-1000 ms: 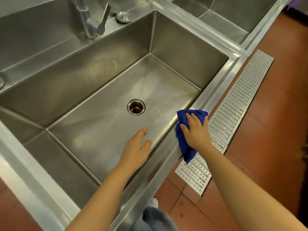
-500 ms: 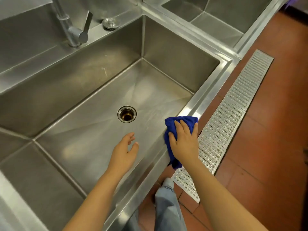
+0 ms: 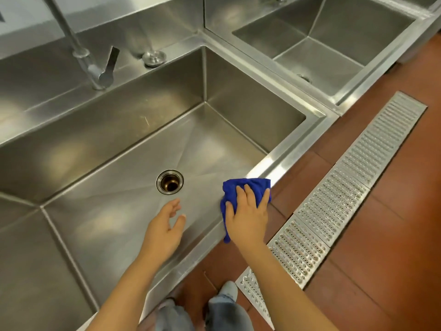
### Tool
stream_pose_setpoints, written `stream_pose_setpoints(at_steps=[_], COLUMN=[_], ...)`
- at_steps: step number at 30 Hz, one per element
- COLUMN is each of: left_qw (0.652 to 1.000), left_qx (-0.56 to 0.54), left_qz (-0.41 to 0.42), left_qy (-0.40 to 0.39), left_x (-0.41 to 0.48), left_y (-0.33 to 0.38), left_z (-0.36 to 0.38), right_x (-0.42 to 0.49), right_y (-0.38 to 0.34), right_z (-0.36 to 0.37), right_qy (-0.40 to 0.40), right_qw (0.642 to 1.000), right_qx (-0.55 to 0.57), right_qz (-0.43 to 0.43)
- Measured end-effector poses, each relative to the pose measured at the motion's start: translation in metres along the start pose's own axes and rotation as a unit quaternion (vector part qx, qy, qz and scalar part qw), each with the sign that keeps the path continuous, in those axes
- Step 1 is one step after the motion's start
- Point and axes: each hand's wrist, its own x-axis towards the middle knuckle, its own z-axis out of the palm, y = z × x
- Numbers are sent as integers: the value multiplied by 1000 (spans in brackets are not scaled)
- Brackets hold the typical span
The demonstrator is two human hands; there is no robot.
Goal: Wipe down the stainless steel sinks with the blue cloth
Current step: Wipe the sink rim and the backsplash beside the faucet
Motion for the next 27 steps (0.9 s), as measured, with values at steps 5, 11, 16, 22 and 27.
stream_pose_setpoints(at_steps=[5, 11, 16, 22, 27], left_qw=[1000, 999, 998, 996, 992], left_qx=[-10, -22, -30, -30, -33], left_qz=[-18, -13, -10, 13, 36], left_qy=[6, -21, -53, -86, -116], left_x=[6, 29, 52, 101, 128], left_y=[10, 26, 39, 67, 83], left_z=[18, 39, 57, 77, 88], right_x=[11, 82, 89, 75, 137], right_y=[12, 53, 60, 48, 95], right_z=[-11, -72, -57, -38, -43], right_qy=[-15, -47, 12, 106, 22], right_qw=[998, 998, 999, 993, 999], right_qx=[16, 35, 25, -18, -26], right_qz=[-59, -37, -24, -52, 22])
